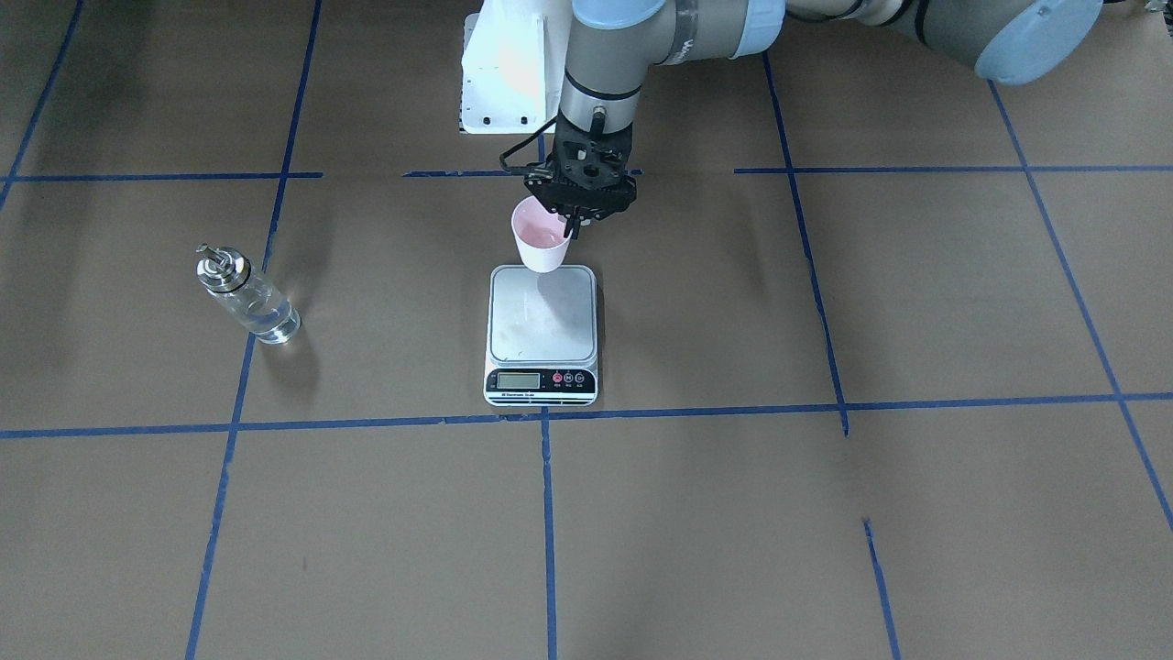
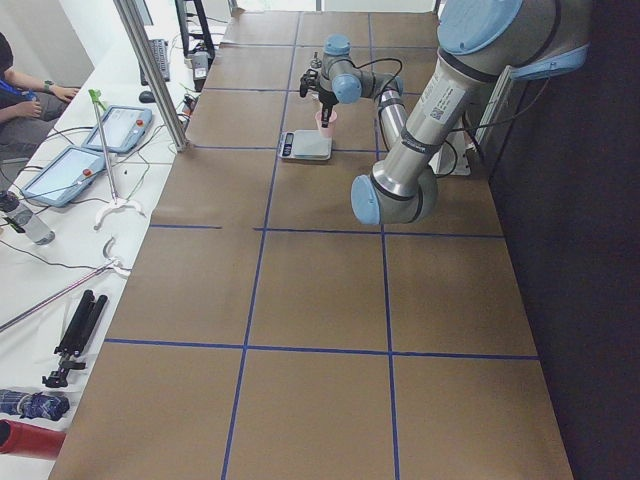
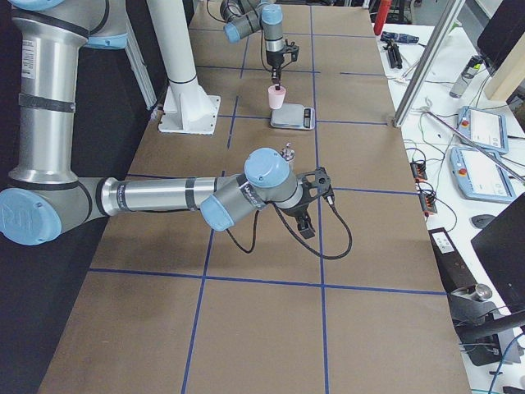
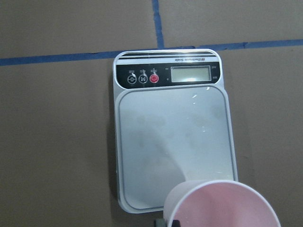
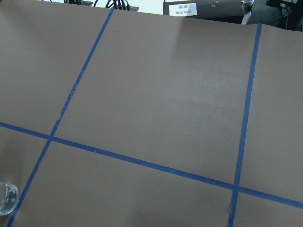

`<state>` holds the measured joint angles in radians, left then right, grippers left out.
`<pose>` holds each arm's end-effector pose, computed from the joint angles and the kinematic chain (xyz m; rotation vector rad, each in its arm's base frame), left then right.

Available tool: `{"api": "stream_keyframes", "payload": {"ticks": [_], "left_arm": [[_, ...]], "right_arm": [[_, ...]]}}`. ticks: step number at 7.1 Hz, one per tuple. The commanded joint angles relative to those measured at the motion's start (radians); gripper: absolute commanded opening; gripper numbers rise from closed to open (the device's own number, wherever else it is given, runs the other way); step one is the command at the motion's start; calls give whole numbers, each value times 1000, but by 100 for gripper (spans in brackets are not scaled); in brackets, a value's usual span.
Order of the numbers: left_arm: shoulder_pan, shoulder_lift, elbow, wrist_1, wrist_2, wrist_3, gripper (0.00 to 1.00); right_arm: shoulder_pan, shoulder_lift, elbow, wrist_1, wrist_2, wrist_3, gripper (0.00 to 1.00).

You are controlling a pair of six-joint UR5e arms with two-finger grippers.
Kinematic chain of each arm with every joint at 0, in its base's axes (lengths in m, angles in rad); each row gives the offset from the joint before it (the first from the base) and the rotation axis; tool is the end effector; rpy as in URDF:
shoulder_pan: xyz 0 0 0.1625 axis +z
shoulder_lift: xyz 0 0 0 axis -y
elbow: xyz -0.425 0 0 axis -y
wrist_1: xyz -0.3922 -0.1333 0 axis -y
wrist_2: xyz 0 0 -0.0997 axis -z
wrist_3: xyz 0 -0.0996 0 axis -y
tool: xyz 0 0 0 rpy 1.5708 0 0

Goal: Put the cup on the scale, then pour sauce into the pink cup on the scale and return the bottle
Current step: 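Carry the pink cup with the left gripper onto the scale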

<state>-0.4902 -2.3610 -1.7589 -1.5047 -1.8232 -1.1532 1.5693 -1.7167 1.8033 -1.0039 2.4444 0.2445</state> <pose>0.5297 -0.4056 0.1164 0.1868 0.9178 0.0479 0.0563 -0.4471 0.5392 0.5012 -0.9068 -0.0644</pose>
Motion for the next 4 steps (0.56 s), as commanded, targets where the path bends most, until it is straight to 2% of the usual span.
{"api": "stream_keyframes", "payload": {"ticks": [1, 3, 4], "left_arm": [[-2, -18, 59, -6, 54, 1, 0], [-2, -18, 91, -87, 56, 0, 0], [-11, -18, 91, -88, 56, 1, 0]], "right_arm": [[0, -6, -2, 11, 1, 1, 100], [0, -12, 1, 13, 1, -1, 100], [0, -14, 1, 14, 1, -1, 100]]}}
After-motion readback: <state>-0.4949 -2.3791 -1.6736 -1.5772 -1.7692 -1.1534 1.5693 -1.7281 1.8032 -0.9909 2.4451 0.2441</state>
